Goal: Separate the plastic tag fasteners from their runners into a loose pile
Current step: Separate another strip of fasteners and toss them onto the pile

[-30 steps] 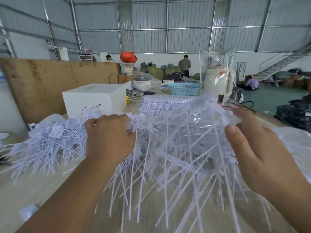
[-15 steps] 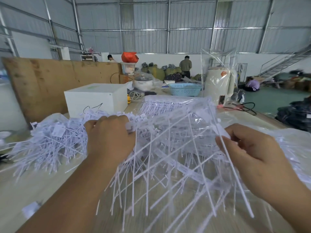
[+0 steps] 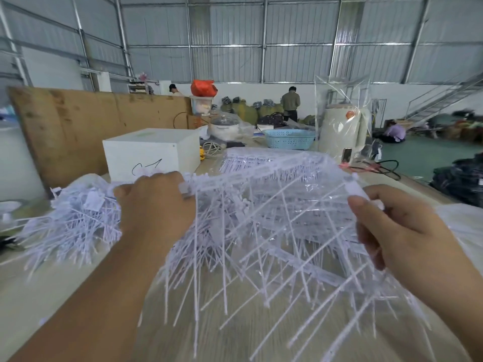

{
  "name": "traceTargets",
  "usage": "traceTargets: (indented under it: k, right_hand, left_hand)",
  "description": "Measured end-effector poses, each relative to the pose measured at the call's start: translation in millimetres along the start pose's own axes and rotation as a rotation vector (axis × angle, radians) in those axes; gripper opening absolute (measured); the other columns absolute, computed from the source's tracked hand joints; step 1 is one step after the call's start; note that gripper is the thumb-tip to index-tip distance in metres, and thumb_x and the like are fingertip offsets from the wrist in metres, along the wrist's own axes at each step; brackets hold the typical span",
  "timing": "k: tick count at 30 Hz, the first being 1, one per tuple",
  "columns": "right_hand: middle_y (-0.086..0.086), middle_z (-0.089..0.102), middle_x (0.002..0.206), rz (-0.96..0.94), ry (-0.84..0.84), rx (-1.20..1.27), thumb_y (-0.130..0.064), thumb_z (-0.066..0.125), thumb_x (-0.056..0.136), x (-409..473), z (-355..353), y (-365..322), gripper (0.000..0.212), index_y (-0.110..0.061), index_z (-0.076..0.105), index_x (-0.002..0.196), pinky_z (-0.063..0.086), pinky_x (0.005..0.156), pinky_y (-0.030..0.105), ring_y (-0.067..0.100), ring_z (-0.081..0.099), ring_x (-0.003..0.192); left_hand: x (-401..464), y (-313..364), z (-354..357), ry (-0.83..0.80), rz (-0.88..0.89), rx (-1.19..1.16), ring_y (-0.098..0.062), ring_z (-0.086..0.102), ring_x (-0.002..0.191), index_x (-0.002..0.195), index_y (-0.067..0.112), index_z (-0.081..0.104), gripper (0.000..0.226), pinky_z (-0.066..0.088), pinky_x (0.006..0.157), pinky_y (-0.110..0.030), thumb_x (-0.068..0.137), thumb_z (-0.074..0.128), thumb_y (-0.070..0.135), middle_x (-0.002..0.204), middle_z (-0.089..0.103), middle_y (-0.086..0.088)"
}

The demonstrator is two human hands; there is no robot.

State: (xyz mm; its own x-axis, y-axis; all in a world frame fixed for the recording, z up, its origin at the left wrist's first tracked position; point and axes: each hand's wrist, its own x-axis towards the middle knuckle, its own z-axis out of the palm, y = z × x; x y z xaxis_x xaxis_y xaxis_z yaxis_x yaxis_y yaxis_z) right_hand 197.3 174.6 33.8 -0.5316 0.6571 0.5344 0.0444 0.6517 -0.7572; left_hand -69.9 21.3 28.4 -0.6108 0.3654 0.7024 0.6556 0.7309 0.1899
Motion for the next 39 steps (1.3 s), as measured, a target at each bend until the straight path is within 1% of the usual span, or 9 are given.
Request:
traceTargets:
  k: [4,9,12,15,20,29,32,36,39]
  right_hand:
    - [0.007,0.047,0.05,-0.095,-0.112,-0.17,-0.058,0.047,0.083,-3.1,4.7,0.5,0.029,-0.038,0.067,0.092,0.031,0.043,0.016,0.006,0.037,0.039]
    - [-0.008,0.044,0.045,-0.125,-0.231,-0.469,-0.038,0.054,0.094,-0.1,8.9,11.5,0.031,-0.013,0.062,0.078,0.032,0.045,0.021,0.009,0.041,0.04]
    - [-0.016,0.05,0.051,-0.11,-0.309,-0.563,-0.045,0.051,0.093,0.4,16.9,11.5,0.034,-0.027,0.05,0.064,0.031,0.046,0.024,0.01,0.046,0.045]
    - [-0.004,0.047,0.049,-0.075,-0.356,-0.658,-0.045,0.049,0.094,1.0,22.0,14.1,0.036,-0.023,0.046,0.066,0.044,0.051,0.03,0.011,0.046,0.044]
    - [-0.002,0.048,0.054,-0.014,-0.357,-0.684,-0.038,0.052,0.096,4.0,22.6,19.0,0.035,-0.016,0.049,0.068,0.051,0.061,0.037,0.015,0.052,0.052]
    - [-0.001,0.055,0.057,0.046,-0.343,-0.688,-0.04,0.054,0.094,7.9,15.8,24.4,0.03,-0.022,0.062,0.072,0.05,0.058,0.031,0.012,0.057,0.052]
    - [-0.002,0.059,0.058,0.059,-0.326,-0.685,-0.039,0.055,0.094,8.0,15.8,23.7,0.027,-0.027,0.061,0.07,0.052,0.058,0.032,0.011,0.058,0.05]
    - [-0.002,0.063,0.061,0.076,-0.314,-0.679,-0.04,0.055,0.093,7.4,15.7,22.0,0.022,-0.034,0.064,0.074,0.055,0.057,0.032,0.008,0.059,0.05]
    - [-0.003,0.064,0.065,0.094,-0.313,-0.694,-0.04,0.055,0.093,6.6,16.6,22.3,0.023,-0.033,0.064,0.073,0.056,0.06,0.033,0.009,0.061,0.055]
  left_hand:
    - [-7.5,15.5,2.3,0.016,0.072,-0.093,-0.024,0.039,0.064,0.057,0.022,0.036,0.036,0.023,0.07,-0.035,0.08,0.063,0.026,0.052,0.036,0.008]
    - [-8.4,18.5,-2.1,0.018,0.011,-0.409,-0.033,0.054,0.065,0.063,0.013,0.047,0.029,0.046,0.078,-0.041,0.085,0.064,0.02,0.056,0.052,-0.003]
    - [-14.9,30.3,-2.7,-0.006,0.041,-0.52,-0.031,0.043,0.06,0.061,0.011,0.039,0.037,0.039,0.067,-0.038,0.088,0.063,0.021,0.052,0.039,-0.001]
    - [-13.8,34.0,0.1,-0.01,-0.025,-0.699,-0.026,0.042,0.059,0.073,-0.001,0.052,0.03,0.03,0.055,-0.032,0.09,0.057,0.022,0.065,0.05,-0.022]
    - [-11.0,19.3,12.1,-0.024,-0.061,-0.621,-0.032,0.043,0.056,0.068,0.004,0.046,0.035,0.035,0.054,-0.035,0.09,0.058,0.028,0.057,0.045,-0.011]
    - [3.7,-22.8,26.9,-0.058,-0.27,-0.668,-0.043,0.059,0.072,0.075,0.003,0.061,0.04,0.051,0.067,-0.051,0.079,0.052,0.042,0.07,0.061,-0.02]
    - [7.4,-18.8,26.9,-0.068,-0.337,-0.797,-0.039,0.062,0.076,0.07,0.009,0.066,0.04,0.053,0.076,-0.05,0.079,0.056,0.047,0.074,0.066,-0.018]
    - [15.2,-20.9,35.5,-0.066,-0.539,-1.075,-0.014,0.051,0.049,0.053,0.022,0.062,0.04,0.035,0.053,-0.028,0.092,0.065,0.028,0.048,0.06,0.007]
    - [16.7,-23.2,42.9,-0.135,-0.547,-1.08,-0.003,0.041,0.032,0.043,0.023,0.062,0.051,0.029,0.049,-0.026,0.093,0.062,0.03,0.039,0.054,0.011]
